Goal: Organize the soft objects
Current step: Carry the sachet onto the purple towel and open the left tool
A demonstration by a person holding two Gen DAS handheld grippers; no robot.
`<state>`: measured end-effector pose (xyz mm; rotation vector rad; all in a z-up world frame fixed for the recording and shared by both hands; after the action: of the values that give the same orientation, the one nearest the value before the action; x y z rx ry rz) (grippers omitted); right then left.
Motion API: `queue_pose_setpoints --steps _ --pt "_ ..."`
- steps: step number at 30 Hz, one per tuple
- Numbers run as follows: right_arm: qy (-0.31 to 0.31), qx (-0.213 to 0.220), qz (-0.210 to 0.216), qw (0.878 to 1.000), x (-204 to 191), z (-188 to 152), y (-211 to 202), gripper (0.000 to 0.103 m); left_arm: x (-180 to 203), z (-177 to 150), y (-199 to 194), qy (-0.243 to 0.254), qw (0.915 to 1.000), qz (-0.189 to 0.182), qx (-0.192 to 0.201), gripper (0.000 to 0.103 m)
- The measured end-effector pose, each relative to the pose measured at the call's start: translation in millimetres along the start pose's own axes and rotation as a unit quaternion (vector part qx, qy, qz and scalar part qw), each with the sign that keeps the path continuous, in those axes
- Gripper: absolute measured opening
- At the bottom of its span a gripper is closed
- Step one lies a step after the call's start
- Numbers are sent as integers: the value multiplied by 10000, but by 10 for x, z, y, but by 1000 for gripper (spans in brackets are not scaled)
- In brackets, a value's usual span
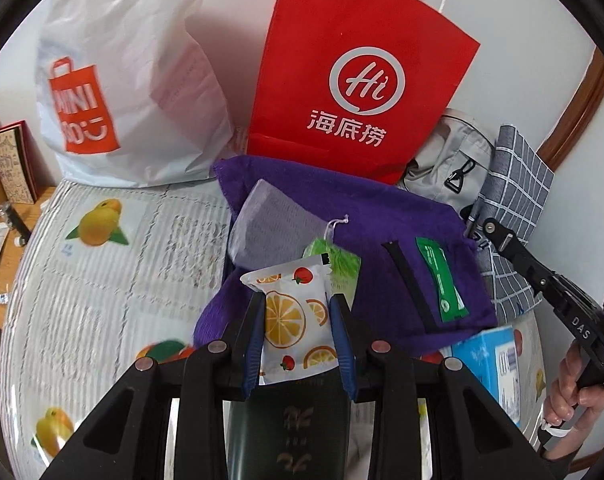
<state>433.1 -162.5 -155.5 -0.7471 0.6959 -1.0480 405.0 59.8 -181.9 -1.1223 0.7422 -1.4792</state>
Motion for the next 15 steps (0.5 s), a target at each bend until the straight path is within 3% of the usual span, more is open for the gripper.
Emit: queue_pose_setpoints --steps 6,15 --pt "30 -225 -29 9997 109 98 313 3 10 139 284 -12 9996 -124 -250 31" --pt "114 -711 98 9974 224 2 775 3 -124 282 605 -124 9987 -15 -487 31"
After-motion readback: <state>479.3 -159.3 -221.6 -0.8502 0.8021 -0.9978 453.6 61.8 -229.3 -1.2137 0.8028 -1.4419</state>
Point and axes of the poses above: each gripper's, at about its wrist camera, not at the fingertips, and y roughly the way its jaws point, x to its right, z to its top, the point moved 9 cm from there along y, roughly the way its jaws point, and after that the axes turned 13 degrees about -x, right-handed, at the moved point
